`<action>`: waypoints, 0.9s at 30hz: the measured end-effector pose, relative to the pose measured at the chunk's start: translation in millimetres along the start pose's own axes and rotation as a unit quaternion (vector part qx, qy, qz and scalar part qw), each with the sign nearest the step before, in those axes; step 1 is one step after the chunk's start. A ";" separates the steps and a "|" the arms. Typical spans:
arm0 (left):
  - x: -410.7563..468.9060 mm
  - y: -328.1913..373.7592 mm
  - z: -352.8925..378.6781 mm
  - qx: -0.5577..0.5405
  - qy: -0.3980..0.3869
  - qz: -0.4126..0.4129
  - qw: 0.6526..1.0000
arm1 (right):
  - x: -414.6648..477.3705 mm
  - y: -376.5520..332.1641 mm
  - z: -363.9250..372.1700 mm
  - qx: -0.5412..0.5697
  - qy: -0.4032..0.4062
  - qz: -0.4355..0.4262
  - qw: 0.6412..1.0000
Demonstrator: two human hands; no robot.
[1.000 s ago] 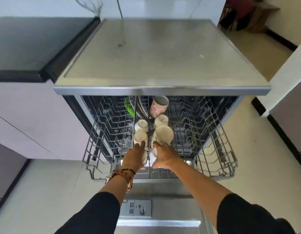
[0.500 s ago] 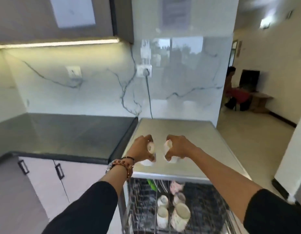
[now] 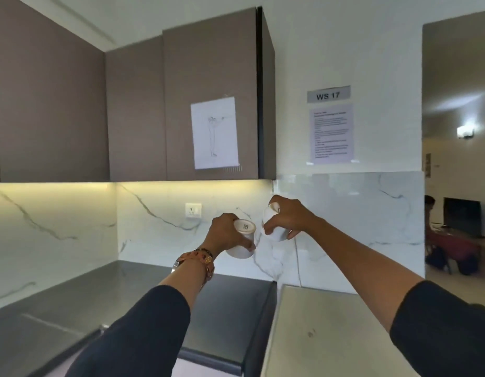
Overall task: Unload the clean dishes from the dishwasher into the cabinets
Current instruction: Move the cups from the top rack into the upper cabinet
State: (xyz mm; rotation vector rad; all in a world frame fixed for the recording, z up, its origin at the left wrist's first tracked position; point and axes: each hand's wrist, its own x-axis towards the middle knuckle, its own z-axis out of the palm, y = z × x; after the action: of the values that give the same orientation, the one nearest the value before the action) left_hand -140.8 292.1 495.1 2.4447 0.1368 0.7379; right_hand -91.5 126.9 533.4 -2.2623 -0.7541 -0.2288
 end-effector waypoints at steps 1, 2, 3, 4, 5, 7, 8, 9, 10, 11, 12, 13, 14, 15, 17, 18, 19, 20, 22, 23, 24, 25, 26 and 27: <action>6.9 -9.9 -15.7 0.014 0.009 0.005 1.000 | 10.2 -13.3 6.0 0.011 0.003 -0.006 1.000; 13.6 -18.9 -28.8 0.025 0.015 0.007 1.000 | 18.7 -24.4 11.0 0.018 0.007 -0.010 1.000; 21.0 -29.6 -43.6 0.032 0.024 0.009 0.999 | 29.5 -37.0 17.3 0.020 0.012 -0.013 1.000; 27.5 -40.5 -57.7 0.034 0.032 0.009 0.999 | 39.5 -49.2 24.3 0.021 0.018 -0.015 1.000; 34.0 -51.3 -72.3 0.031 0.039 0.010 0.999 | 50.0 -60.8 32.3 0.024 0.026 -0.017 0.999; 47.7 -72.9 -98.2 0.014 0.056 0.016 0.998 | 72.5 -79.8 48.6 0.042 0.049 -0.020 0.998; 53.0 -86.1 -109.3 -0.003 0.065 0.016 0.998 | 83.6 -88.7 60.9 0.046 0.047 -0.023 0.998; 57.6 -99.3 -118.7 -0.024 0.072 0.017 0.997 | 94.9 -96.6 73.3 0.041 0.034 -0.022 0.998; 62.0 -112.1 -126.4 -0.045 0.074 0.017 0.996 | 105.8 -103.7 86.6 0.055 0.022 -0.014 0.998; 66.1 -125.3 -132.6 -0.061 0.071 0.016 0.995 | 116.8 -108.1 100.5 0.055 0.023 -0.014 0.998; 68.6 -136.1 -136.3 -0.072 0.066 0.014 0.995 | 125.7 -110.3 112.5 0.060 0.022 -0.009 0.998; 72.7 -149.2 -140.0 -0.085 0.063 0.010 0.994 | 136.1 -112.2 124.3 0.074 0.019 0.001 0.997; 76.5 -162.5 -142.9 -0.101 0.063 0.006 0.993 | 144.8 -115.4 138.3 0.098 0.020 0.025 0.995; 81.3 -175.1 -145.0 -0.123 0.068 -0.001 0.990 | 152.0 -118.8 149.5 0.119 0.011 0.042 0.992; 92.3 -197.5 -148.9 -0.147 0.081 -0.009 0.986 | 173.3 -120.2 172.0 0.174 -0.019 0.042 0.984; 99.9 -209.1 -150.8 -0.143 0.081 -0.012 0.986 | 186.5 -120.4 184.5 0.202 -0.024 0.041 0.978; 107.6 -220.4 -152.9 -0.138 0.080 -0.014 0.987 | 200.5 -120.6 196.6 0.221 -0.015 0.050 0.974; 118.1 -232.1 -155.5 -0.135 0.080 -0.017 0.987 | 218.5 -119.6 207.4 0.227 0.001 0.061 0.972; 140.9 -257.5 -161.9 -0.121 0.095 -0.029 0.988 | 256.2 -116.0 225.6 0.219 0.026 0.087 0.972; 154.5 -272.2 -166.6 -0.112 0.104 -0.032 0.988 | 276.8 -115.9 233.2 0.236 0.030 0.093 0.967; 168.4 -287.5 -171.7 -0.103 0.114 -0.034 0.987 | 298.1 -117.3 240.4 0.254 0.035 0.095 0.962; 180.6 -304.2 -178.0 -0.096 0.123 -0.041 0.987 | 319.8 -120.0 247.7 0.266 0.028 0.098 0.958; 190.4 -321.5 -182.9 -0.087 0.130 -0.049 0.986 | 339.9 -123.0 256.3 0.281 0.011 0.100 0.954; 197.7 -335.2 -186.6 -0.081 0.138 -0.055 0.986 | 355.1 -124.6 262.3 0.305 0.007 0.109 0.946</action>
State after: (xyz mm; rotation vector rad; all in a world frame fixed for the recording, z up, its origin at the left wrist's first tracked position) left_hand -52.4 713.1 530.2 2.1532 0.3038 0.9949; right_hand 109.6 538.9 549.7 -1.7270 -0.4733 0.0897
